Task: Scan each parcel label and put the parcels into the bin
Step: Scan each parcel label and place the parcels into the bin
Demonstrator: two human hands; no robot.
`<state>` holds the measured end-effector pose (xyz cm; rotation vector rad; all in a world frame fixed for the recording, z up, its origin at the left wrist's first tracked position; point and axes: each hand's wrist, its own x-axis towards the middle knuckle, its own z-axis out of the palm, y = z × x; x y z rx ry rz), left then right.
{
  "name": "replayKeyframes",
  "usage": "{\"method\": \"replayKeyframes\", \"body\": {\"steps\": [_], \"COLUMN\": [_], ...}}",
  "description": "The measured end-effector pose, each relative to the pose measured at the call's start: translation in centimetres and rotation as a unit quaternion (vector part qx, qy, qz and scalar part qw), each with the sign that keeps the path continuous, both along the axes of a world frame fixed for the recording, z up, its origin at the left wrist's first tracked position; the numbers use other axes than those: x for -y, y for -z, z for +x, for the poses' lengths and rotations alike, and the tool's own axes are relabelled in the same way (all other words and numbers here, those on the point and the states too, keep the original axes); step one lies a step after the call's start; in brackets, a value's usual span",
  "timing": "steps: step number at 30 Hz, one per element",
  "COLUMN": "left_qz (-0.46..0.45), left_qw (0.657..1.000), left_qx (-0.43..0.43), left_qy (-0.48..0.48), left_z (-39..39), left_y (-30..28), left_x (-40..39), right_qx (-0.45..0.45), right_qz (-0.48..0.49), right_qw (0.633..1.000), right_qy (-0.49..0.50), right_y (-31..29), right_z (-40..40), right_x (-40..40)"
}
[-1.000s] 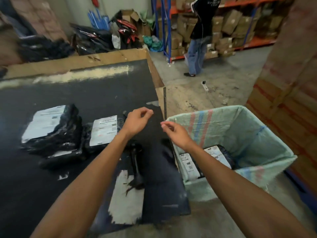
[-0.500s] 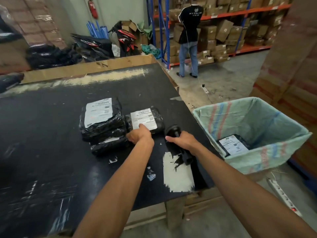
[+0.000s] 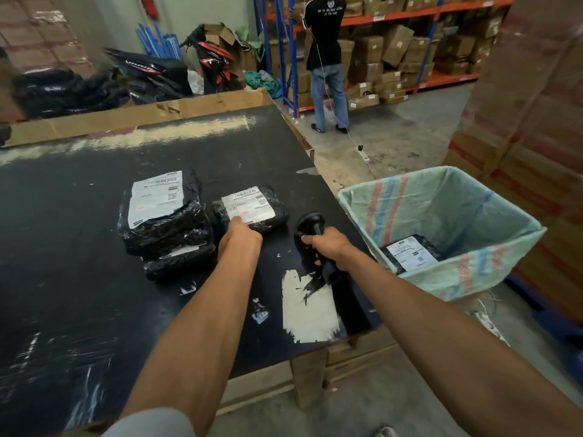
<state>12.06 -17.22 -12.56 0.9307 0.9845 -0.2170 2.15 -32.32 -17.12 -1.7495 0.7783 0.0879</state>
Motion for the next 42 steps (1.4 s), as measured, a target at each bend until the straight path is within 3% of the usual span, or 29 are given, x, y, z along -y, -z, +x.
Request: {"method": "replayKeyframes", "body": {"steps": [2, 6, 10, 12, 17, 29, 37, 42], "left_qz": [0.039, -0.022, -0.058, -0.061, -0.054, -0.036, -0.081, -0.064], "left_qw": [0.997, 0.991, 0.974, 0.964, 0.947, 0.911, 0.915, 0.926], "left_qx": [0.037, 0.037, 0.065, 0.067, 0.103, 0.289, 0.296, 0.273], "left_qy": [0.060, 0.130, 0.211, 0.248, 0.301, 0.293, 0.262, 0.251], "left_z": [0.0, 0.1, 0.9, 1.1, 0.7, 0.6, -0.4, -1.0], "left_y": [-0.6, -0.5, -0.2, 0.3, 2.0, 0.4, -0.6, -2.2], "left_x": [-0.3, -0.5, -1.0, -1.6, -2.7, -4.5, -4.6, -4.3], "right_qx": [0.006, 0.028, 0.099, 0.128, 0.177, 0.253, 0.260, 0.193], "right_qz": [0.012, 0.048, 0.145, 0.170, 0.112, 0.086, 0.080, 0.081], "right_qw": [1.000, 0.998, 0.983, 0.976, 0.976, 0.961, 0.961, 0.975], "right_qy": [0.014, 0.042, 0.064, 0.047, -0.056, -0.075, -0.051, 0.067], "right_y": [0.0, -0.1, -0.6, -1.0, -1.8, -2.8, -3.6, -2.5], "right_z": [-0.1, -0.2, -0.1, -0.3, -0.9, -2.5, -2.5, -2.2], "right_x": [0.2, 2.1, 2.5, 2.1, 1.1, -1.3, -1.8, -1.0]}}
